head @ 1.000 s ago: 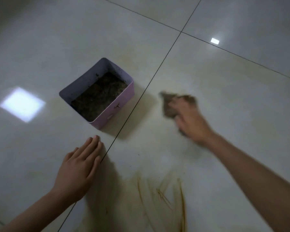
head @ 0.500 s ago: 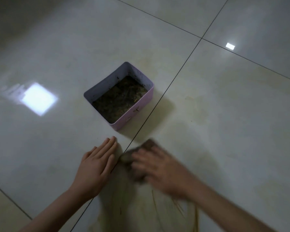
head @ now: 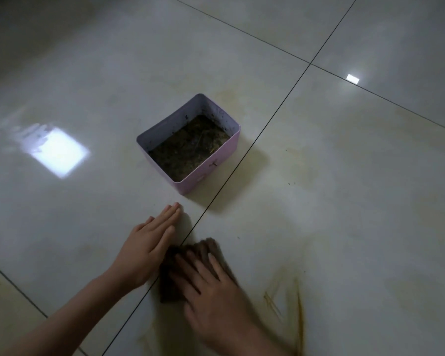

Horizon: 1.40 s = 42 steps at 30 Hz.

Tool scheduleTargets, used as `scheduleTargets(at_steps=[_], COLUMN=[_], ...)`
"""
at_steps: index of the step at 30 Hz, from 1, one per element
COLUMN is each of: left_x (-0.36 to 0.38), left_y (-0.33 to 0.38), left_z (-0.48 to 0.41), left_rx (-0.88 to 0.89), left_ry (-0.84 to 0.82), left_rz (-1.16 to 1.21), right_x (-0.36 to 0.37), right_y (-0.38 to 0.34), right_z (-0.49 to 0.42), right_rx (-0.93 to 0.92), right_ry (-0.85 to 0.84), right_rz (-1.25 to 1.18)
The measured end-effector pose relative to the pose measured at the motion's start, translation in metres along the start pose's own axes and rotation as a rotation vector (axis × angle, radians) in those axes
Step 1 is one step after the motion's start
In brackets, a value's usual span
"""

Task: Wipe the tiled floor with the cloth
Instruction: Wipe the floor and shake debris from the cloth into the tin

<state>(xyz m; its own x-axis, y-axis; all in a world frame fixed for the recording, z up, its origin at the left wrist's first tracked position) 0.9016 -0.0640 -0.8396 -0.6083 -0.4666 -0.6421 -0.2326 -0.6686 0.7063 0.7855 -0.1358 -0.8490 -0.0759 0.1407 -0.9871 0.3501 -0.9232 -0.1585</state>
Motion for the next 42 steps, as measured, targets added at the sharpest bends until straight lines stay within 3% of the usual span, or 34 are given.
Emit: scheduleTargets(at_steps=[2, 3, 5, 8, 10, 11, 17, 21, 23, 28, 31, 32, 33, 35, 37, 40, 42], left_x=[-0.004, -0.006, -0.014, -0.031, -0.042, -0.048, -0.08, -0.09, -0.091, -0.091, -0.087, -0.085, -0.082, -0.075, -0.065, -0.047, -0.031], left_y=[0.002, 0.001, -0.008, -0.031, -0.051, -0.061, -0.106, -0.112, -0.112, -0.103, -0.094, -0.093, -0.09, -0.082, -0.066, -0.035, -0.014], left_z=[0.008, 0.014, 0.029, 0.05, 0.064, 0.07, 0.106, 0.118, 0.117, 0.113, 0.106, 0.102, 0.099, 0.091, 0.08, 0.06, 0.046], left_rx=[0.06, 0.085, 0.091, 0.047, -0.018, -0.061, -0.282, -0.232, -0.21, -0.242, -0.276, -0.318, -0.355, -0.388, -0.345, -0.178, -0.055], left_ry=[-0.021, -0.025, -0.012, 0.051, 0.098, 0.131, 0.241, 0.194, 0.172, 0.216, 0.21, 0.191, 0.173, 0.135, 0.092, 0.047, 0.008], left_rz=[-0.083, -0.137, -0.201, -0.255, -0.29, -0.302, -0.315, -0.346, -0.349, -0.323, -0.436, -0.466, -0.482, -0.511, -0.558, -0.56, -0.546], right_x=[-0.008, -0.014, -0.029, -0.037, -0.032, -0.029, 0.011, 0.011, -0.001, -0.022, -0.028, -0.028, -0.025, -0.011, -0.003, -0.025, -0.053], right_y=[0.017, 0.041, 0.115, 0.192, 0.173, 0.145, -0.1, -0.099, -0.045, 0.095, 0.121, 0.103, 0.074, -0.004, -0.047, -0.01, 0.054], right_z=[0.002, 0.001, -0.004, 0.003, 0.002, -0.003, -0.075, -0.108, -0.104, -0.011, 0.012, 0.005, -0.01, -0.039, -0.043, -0.032, -0.013], right_rx=[-0.181, -0.176, 0.068, 0.602, 0.86, 0.882, 0.203, -0.261, -0.173, 0.437, 0.952, 1.01, 0.944, 0.566, 0.263, 0.188, 0.346], right_ry=[-0.006, 0.003, 0.07, 0.12, 0.178, 0.203, 0.066, -0.074, -0.016, 0.088, 0.165, 0.177, 0.179, 0.134, 0.042, 0.027, 0.113], right_rz=[0.007, -0.002, -0.042, -0.081, -0.055, -0.023, 0.0, 0.022, 0.029, -0.03, -0.056, -0.02, 0.04, 0.071, -0.106, -0.407, -0.559])
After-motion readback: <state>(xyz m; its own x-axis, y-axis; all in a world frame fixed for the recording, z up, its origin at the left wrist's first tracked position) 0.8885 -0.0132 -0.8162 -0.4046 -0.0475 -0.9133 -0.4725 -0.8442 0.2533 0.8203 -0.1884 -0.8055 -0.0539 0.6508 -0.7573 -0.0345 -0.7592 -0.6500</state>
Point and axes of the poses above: each hand's wrist, its own z-axis away from the middle knuckle, its own x-axis out of the palm, y = z × x, the point moved 8 cm from there along -z, towards the middle knuckle, and after that the axes turned 9 degrees about z, right-handed, at the moved point
